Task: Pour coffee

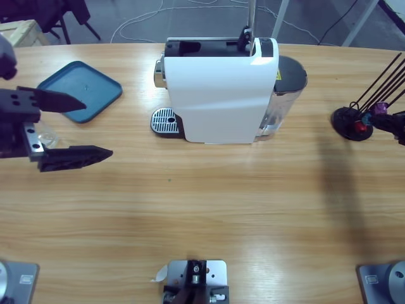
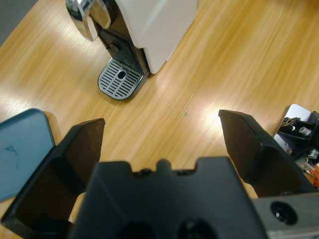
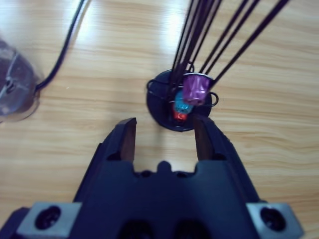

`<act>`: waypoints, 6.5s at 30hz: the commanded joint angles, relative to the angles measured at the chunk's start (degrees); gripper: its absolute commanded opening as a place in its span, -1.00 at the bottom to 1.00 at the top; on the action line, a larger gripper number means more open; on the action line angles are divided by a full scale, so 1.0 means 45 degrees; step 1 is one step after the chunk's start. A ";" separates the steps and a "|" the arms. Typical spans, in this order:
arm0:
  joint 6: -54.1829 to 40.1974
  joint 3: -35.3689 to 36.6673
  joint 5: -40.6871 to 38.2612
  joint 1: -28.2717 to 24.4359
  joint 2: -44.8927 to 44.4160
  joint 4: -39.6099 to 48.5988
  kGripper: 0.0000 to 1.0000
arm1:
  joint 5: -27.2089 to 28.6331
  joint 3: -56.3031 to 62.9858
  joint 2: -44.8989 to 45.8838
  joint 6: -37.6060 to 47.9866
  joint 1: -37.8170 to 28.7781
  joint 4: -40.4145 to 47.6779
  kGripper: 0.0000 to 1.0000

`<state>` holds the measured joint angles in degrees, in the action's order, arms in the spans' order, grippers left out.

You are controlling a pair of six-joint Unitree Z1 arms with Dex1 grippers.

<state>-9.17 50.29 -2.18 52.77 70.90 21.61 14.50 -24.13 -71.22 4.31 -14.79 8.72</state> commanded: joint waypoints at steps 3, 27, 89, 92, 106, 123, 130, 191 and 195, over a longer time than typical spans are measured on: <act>0.0456 -0.0789 0.0254 -0.0517 0.0154 -0.0786 1.00 | -0.0843 0.0498 -0.1330 -0.0551 0.1549 0.1476 -0.33; 0.0624 -0.0757 0.0250 -0.0517 0.0639 -0.1403 1.00 | -0.0698 0.1104 -0.1334 -0.0684 0.1842 0.3070 -0.29; 0.0886 -0.0902 0.0094 -0.0521 0.0611 -0.1458 1.00 | -0.0683 0.0557 -0.1401 -0.0938 0.2116 0.2984 -1.00; 0.0886 -0.0902 0.0094 -0.0517 0.0607 -0.1481 1.00 | -0.0675 0.0420 -0.0897 -0.0938 0.2116 0.2421 -1.00; 0.0905 -0.0918 0.0074 -0.0517 0.0400 -0.1532 1.00 | -0.0382 -0.1896 0.1599 -0.1027 0.1772 -0.0938 -1.00; 0.0593 -0.1183 0.0309 -0.0478 -0.0537 -0.0442 1.00 | -0.2062 -0.4631 0.2849 -0.3774 -0.4615 -0.5473 -1.00; 0.0632 -0.1566 0.0809 -0.0614 -0.1486 -0.0309 1.00 | -0.3276 -0.7889 -0.0725 -0.4649 -0.6955 -0.5559 -1.00; 0.0651 -0.2172 0.1031 -0.1282 -0.1693 -0.0153 1.00 | -0.0663 -1.4189 -0.8276 -0.9012 -0.8373 -0.7364 -0.91; 0.0651 -0.2179 0.1020 -0.1279 -0.1713 -0.0153 1.00 | 0.0142 -1.4131 -0.8143 -0.8867 -0.8373 -0.7173 0.46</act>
<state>-6.10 42.71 1.86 47.37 62.09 21.09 11.72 -90.83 -106.04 -36.99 -52.41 -24.34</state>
